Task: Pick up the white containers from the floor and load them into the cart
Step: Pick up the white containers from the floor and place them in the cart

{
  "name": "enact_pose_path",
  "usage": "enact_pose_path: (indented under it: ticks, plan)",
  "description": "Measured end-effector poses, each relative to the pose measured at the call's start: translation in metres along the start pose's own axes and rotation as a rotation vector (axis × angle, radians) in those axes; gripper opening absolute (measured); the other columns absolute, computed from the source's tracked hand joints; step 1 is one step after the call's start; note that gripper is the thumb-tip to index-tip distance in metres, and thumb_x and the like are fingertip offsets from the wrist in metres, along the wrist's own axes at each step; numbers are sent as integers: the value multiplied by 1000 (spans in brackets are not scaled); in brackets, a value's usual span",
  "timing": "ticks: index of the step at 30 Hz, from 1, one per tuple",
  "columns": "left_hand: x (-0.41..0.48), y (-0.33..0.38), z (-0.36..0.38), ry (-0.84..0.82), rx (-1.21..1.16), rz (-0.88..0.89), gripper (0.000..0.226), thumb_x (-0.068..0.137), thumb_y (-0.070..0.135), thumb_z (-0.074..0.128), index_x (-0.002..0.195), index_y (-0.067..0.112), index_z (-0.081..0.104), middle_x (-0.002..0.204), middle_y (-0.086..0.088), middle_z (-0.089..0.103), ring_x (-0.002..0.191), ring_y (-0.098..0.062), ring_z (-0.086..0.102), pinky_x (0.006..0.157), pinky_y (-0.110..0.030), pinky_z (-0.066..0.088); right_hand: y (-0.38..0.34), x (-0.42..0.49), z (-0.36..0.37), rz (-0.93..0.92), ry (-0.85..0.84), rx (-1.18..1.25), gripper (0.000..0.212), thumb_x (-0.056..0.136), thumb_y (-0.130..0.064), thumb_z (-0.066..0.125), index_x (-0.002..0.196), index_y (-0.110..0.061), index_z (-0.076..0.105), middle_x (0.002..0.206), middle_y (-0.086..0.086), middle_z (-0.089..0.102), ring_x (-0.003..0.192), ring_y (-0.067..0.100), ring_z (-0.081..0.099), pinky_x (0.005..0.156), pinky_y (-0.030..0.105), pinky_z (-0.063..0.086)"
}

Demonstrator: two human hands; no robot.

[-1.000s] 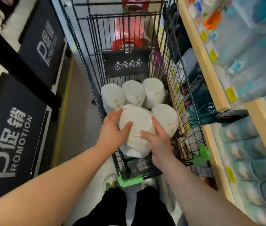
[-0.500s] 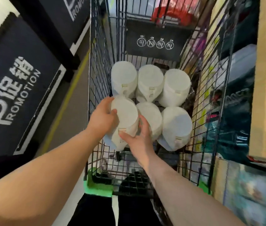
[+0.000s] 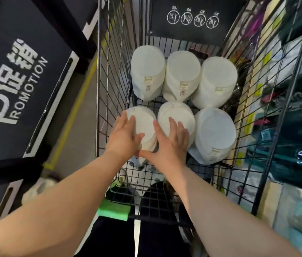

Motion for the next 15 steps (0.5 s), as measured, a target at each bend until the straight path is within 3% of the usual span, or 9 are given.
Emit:
enact_pose_path:
  ticks: [2, 4, 10, 13, 15]
  plan:
    - [4, -4, 6, -17, 13, -11, 66, 96, 36, 53, 151, 18, 21, 163, -7, -3, 149, -25, -3, 119, -40, 9, 4, 4, 9, -25, -38, -40, 109, 57, -88, 49, 148, -36, 18, 158, 9, -3, 144, 36, -11, 115, 52, -13]
    - [7, -5, 9, -21, 21, -5, 66, 96, 36, 53, 151, 18, 20, 163, -6, -4, 149, -25, -4, 119, -40, 9, 9, 6, 13, -21, -54, -49, 110, 56, -90, 47, 148, -40, 14, 160, 7, -7, 144, 35, -16, 113, 53, -17]
    - [6, -4, 6, -14, 32, -4, 63, 96, 35, 53, 149, 17, 24, 163, -7, 2, 149, -26, -1, 119, -40, 11, 9, 2, 13, 10, -125, -25, 106, 58, -87, 50, 147, -45, 9, 161, 5, -3, 145, 33, -16, 113, 54, -17]
    - [-14, 9, -13, 35, -36, 13, 57, 96, 28, 53, 147, 13, 33, 159, -10, 21, 148, -24, 13, 116, -32, 15, 10, 0, 1, 30, -271, -16, 91, 73, -76, 51, 147, -44, 11, 161, 4, 0, 146, 29, -9, 115, 51, -13]
    - [-41, 17, -36, 85, -135, 50, 53, 95, 25, 57, 143, 14, 42, 153, -8, 37, 140, -23, 33, 111, -28, 23, 2, -6, -24, -3, -296, 10, 80, 81, -65, 52, 148, -38, 18, 159, 5, 14, 147, 25, 6, 118, 45, -2]
Point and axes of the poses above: each hand's wrist, its own x-axis towards the middle knuckle, its own z-axis out of the palm, y = z × x, the point moved 9 cm from there along x, towards the middle knuckle
